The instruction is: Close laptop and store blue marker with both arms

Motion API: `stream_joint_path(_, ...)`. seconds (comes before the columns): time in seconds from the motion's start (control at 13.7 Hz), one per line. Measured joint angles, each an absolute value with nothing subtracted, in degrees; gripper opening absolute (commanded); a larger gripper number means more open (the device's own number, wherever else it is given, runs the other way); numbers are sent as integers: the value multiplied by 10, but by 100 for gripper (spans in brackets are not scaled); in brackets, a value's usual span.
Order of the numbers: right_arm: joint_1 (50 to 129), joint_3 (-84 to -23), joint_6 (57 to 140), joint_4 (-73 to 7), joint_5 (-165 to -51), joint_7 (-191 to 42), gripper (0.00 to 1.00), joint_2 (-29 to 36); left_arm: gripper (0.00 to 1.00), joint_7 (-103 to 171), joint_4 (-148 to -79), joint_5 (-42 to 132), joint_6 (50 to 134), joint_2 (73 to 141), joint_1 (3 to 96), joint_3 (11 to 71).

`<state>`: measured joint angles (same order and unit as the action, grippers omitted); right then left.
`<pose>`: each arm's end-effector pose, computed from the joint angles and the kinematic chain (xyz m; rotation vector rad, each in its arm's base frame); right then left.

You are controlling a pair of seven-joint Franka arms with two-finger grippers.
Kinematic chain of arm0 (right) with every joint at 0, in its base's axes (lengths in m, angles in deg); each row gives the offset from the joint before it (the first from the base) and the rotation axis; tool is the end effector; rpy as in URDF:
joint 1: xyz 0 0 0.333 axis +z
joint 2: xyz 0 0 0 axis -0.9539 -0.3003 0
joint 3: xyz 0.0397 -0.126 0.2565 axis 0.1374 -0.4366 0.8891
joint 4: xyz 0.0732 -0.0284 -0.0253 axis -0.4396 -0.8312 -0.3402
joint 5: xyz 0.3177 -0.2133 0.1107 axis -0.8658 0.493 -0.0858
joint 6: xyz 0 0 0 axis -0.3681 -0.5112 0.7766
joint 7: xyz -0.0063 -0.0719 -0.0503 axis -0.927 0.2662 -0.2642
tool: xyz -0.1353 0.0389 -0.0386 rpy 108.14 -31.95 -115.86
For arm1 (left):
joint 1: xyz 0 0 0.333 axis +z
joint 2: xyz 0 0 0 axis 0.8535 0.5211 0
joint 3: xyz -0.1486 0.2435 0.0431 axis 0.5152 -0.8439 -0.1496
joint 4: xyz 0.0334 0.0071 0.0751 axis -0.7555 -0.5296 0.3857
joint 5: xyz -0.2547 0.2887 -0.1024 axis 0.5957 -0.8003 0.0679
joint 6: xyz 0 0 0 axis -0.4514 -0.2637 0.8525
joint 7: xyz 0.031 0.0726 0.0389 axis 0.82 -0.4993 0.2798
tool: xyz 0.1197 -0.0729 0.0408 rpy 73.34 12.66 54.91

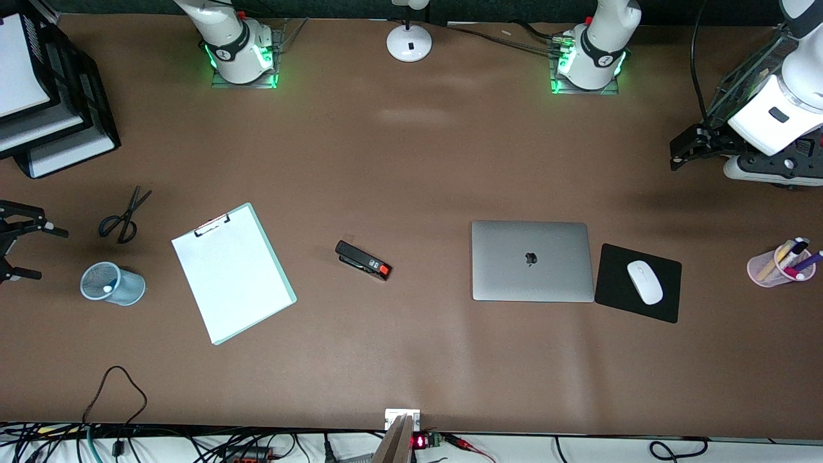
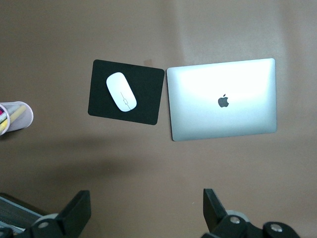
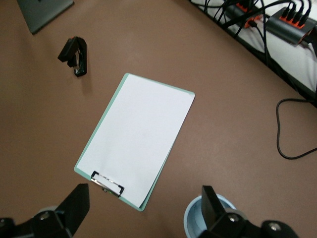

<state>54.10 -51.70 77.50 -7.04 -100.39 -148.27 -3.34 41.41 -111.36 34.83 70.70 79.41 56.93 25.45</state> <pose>0.6618 -0.1873 0.3871 -2.4247 -1.1897 -0.3662 0.5546 -0.0378 0.5204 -3.1173 0.1387 0.0053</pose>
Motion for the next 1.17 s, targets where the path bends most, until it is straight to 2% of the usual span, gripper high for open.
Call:
stream_joint_path(0.29,602,-515,774,-70,-927,-1366,100,-7,100,410,-1113,348,707,794,569,262)
stream_joint_path(0.73,711,-514,774,-71,-852,-1142,100,-4,100,410,-1113,348,706,794,569,262)
stream_joint_path(1.17,759,-514,745,-70,-784,-901,100,1,100,410,-1113,348,706,794,569,262)
